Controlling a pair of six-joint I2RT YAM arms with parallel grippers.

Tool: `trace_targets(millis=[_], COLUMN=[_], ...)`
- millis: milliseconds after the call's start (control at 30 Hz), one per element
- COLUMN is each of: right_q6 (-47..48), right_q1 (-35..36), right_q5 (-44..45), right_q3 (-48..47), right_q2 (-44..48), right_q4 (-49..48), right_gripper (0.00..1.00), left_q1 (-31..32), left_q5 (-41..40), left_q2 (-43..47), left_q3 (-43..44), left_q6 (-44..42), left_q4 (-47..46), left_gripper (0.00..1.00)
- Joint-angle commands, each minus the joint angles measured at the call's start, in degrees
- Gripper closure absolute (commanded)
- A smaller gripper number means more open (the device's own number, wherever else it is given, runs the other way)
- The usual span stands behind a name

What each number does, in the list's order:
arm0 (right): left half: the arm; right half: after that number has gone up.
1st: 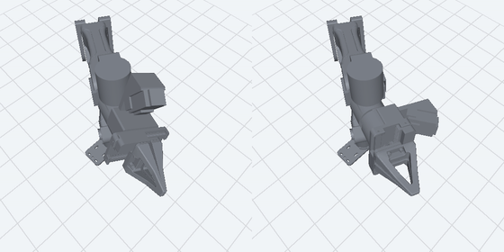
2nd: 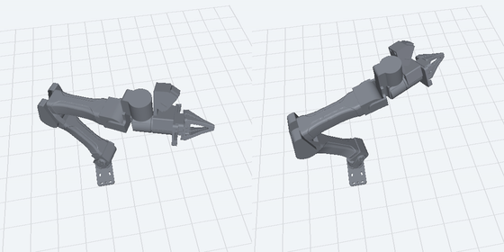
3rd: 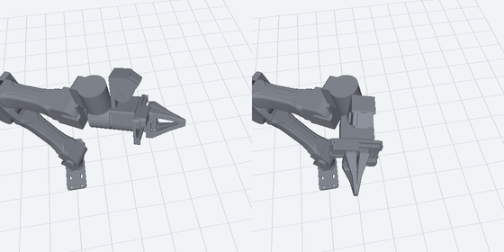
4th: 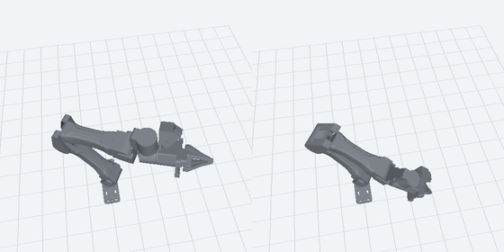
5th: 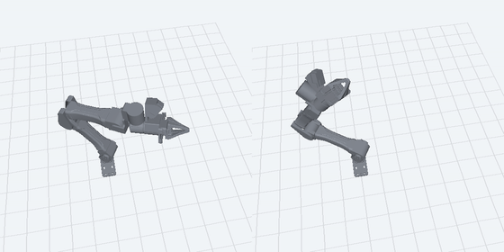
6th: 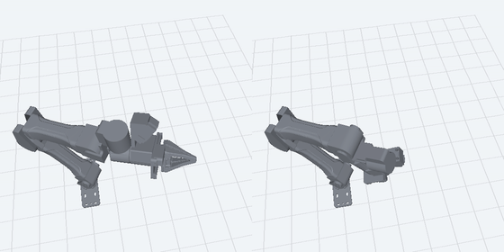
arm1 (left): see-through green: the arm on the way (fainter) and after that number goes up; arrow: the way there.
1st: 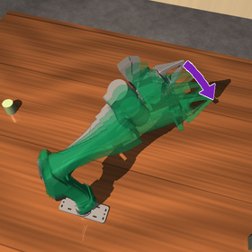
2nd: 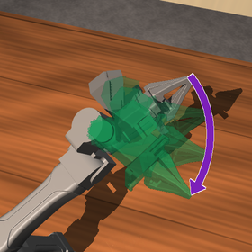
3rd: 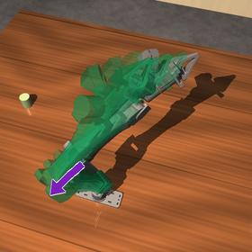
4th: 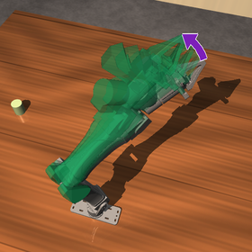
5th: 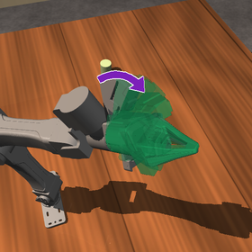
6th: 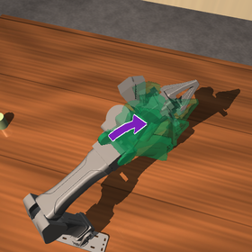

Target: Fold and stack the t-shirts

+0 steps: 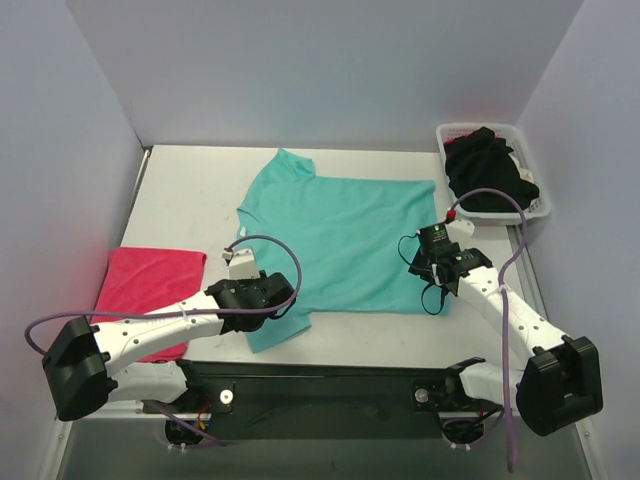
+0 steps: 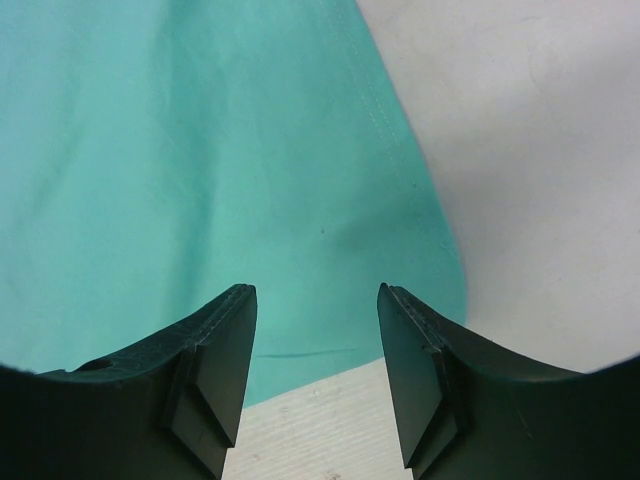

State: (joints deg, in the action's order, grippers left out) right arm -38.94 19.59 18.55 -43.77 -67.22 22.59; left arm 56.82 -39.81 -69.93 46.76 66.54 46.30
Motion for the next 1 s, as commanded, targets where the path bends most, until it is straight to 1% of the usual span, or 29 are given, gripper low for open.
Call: trace_targets(millis=[0,33,100,267,367,500,733,833,967], right_q6=[-0.35,-0.35,-0.35,0.0,0.27,0.53,0.44,0.53,0.62], right_q1=[0.36,0.36,0.53,0.44,0.53,0.53,0.53,0.53,0.53], right_q5=[0.79,0.7,0.61,0.7,0.96,1.23,1.76,2.02,2.2], right_q3=[0.7,0.88,1.23,1.32,1.05,1.23,1.67,1.58,1.49], right_q2=[-0.1,-0.19,-0.28,-0.72,-1.07,-1.33,-1.42,-1.86,-1.77], right_q4=[1.84,1.84,1.84,1.93,2.11,2.2,2.2,2.2,2.28], right_gripper=[0.48,0.48,0.48,0.49,0.49,0.5,0.5,0.5,0.51], left_q1=[2.33,2.77,3.73,6.28,7.95,9.63,9.72,9.63,9.28], left_q5=[-0.09,0.17,2.19,7.02,8.69,9.49,10.46,9.5,10.19], left_q2=[2.26,1.99,1.73,2.08,2.34,2.35,1.11,0.94,1.9], left_q3=[-1.23,-1.67,-3.33,-6.59,-7.82,-9.58,-11.69,-13.62,-15.73], left_q6=[13.33,16.83,18.87,20.03,21.7,22.92,23.81,23.81,23.02], left_q4=[11.69,12.83,13.81,10.13,9.6,7.31,5.12,1.53,-1.3], left_gripper=[0.44,0.44,0.44,0.47,0.49,0.51,0.52,0.52,0.53])
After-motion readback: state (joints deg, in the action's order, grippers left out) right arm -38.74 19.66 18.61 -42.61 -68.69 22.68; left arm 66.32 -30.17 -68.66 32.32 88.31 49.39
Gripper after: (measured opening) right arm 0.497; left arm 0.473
